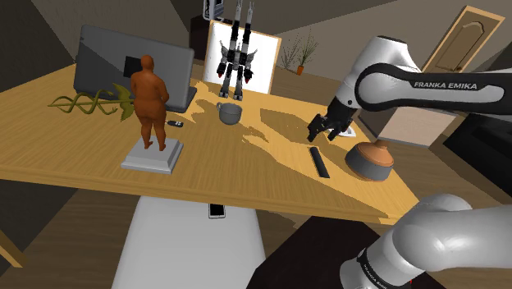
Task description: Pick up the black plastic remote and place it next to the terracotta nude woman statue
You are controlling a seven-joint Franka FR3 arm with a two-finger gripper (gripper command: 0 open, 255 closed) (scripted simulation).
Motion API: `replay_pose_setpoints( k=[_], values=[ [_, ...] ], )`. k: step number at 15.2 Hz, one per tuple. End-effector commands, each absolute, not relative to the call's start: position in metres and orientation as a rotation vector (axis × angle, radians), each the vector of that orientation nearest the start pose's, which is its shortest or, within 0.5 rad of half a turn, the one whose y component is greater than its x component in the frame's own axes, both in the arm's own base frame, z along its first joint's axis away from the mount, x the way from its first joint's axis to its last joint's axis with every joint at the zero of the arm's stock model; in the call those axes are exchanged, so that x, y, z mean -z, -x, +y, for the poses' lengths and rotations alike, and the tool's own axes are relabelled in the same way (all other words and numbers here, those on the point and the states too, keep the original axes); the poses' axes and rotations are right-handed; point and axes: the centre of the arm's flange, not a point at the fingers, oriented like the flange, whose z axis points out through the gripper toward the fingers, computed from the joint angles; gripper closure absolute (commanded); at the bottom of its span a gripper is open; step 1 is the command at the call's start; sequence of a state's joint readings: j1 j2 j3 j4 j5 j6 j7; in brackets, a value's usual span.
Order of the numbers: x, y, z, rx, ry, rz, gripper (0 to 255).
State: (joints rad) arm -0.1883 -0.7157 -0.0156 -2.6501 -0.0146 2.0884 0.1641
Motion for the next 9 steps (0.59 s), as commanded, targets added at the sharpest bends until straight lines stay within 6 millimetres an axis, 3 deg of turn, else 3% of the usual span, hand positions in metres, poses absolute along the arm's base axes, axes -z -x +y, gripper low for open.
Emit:
replay_pose_setpoints(
  k=[1,9],
  values=[
    [-0.454,-0.343,-0.085,0.257,3.085,0.649,0],
    [-0.380,-0.348,-0.150,0.302,3.051,0.999,0]
  ],
)
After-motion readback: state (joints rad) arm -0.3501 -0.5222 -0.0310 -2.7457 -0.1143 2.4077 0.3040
